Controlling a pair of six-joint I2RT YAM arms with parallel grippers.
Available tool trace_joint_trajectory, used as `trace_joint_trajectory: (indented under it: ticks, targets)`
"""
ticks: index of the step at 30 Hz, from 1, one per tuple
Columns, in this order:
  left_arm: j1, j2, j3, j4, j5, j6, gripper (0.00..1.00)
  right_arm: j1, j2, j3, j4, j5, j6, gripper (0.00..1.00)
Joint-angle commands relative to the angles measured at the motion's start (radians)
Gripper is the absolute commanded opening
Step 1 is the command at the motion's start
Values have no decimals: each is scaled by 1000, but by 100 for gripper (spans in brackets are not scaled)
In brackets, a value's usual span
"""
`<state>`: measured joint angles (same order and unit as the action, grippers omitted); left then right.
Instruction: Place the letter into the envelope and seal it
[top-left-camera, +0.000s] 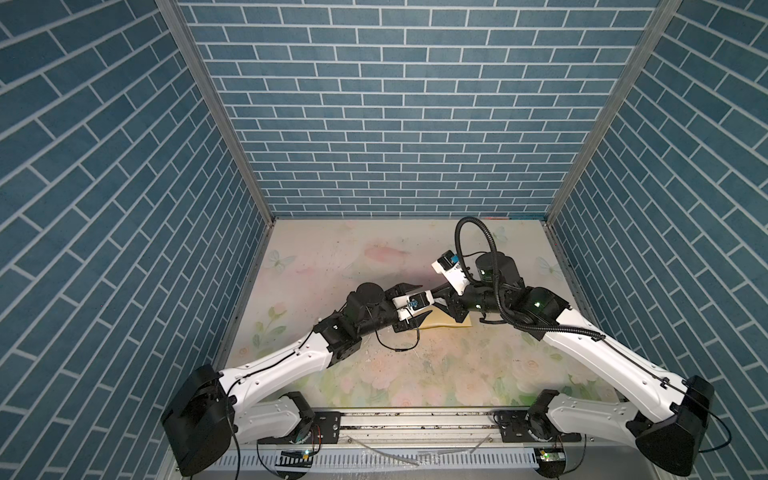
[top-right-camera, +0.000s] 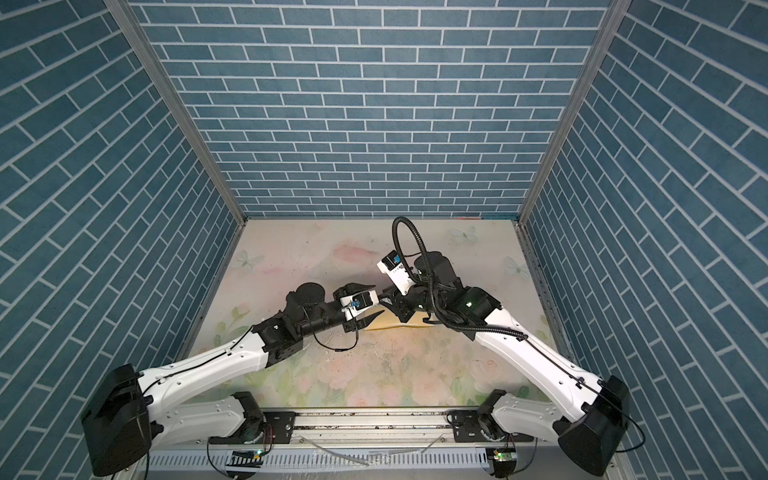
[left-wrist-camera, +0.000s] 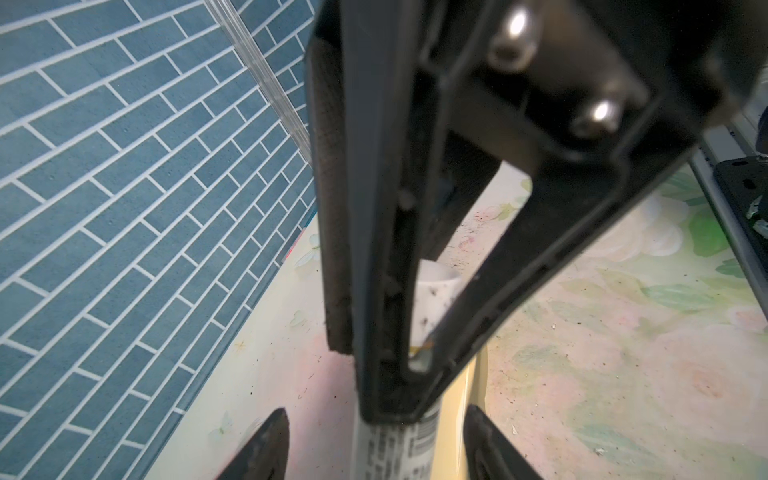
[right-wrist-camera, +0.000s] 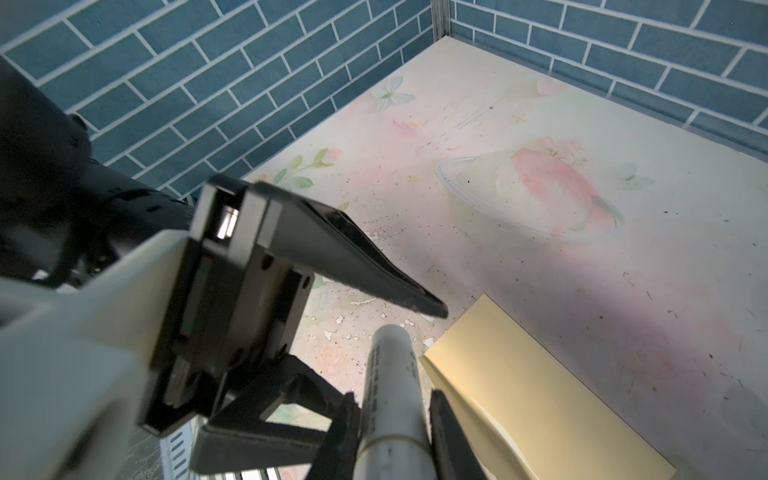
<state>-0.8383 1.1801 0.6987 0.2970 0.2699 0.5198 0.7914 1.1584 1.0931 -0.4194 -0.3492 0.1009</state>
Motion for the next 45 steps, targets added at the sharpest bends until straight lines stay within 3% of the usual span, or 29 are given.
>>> trace_joint_trajectory:
  ticks: [1, 10, 11, 13, 15, 17, 30, 40, 45]
  targets:
    - [-5, 8, 21, 13, 33, 22, 60, -3, 2, 60, -10, -44, 25, 0]
    - [-5, 3, -32, 128, 36, -26, 6, -3, -3, 51, 17, -45, 26, 0]
    - [-5, 1, -47, 160, 37, -43, 3, -3, -8, 46, 27, -45, 25, 30]
    - [-5, -4, -73, 218, 33, -75, 0, -3, -23, 30, 40, -38, 22, 51]
    - [-5, -8, -94, 270, 32, -109, 0, -3, -41, 11, 54, -11, 22, 61]
    - [-5, -13, -110, 313, 31, -140, 0, -2, -56, -13, 74, 0, 26, 62]
    - [-5, 13, -91, 361, 51, -224, 0, 13, -44, -70, 165, -17, 61, 55]
    - [-5, 21, -85, 380, 32, -255, 0, 28, -3, -64, 174, -26, 63, 26]
    - [-5, 26, -84, 400, 5, -286, 0, 34, 2, -78, 198, -16, 79, 5]
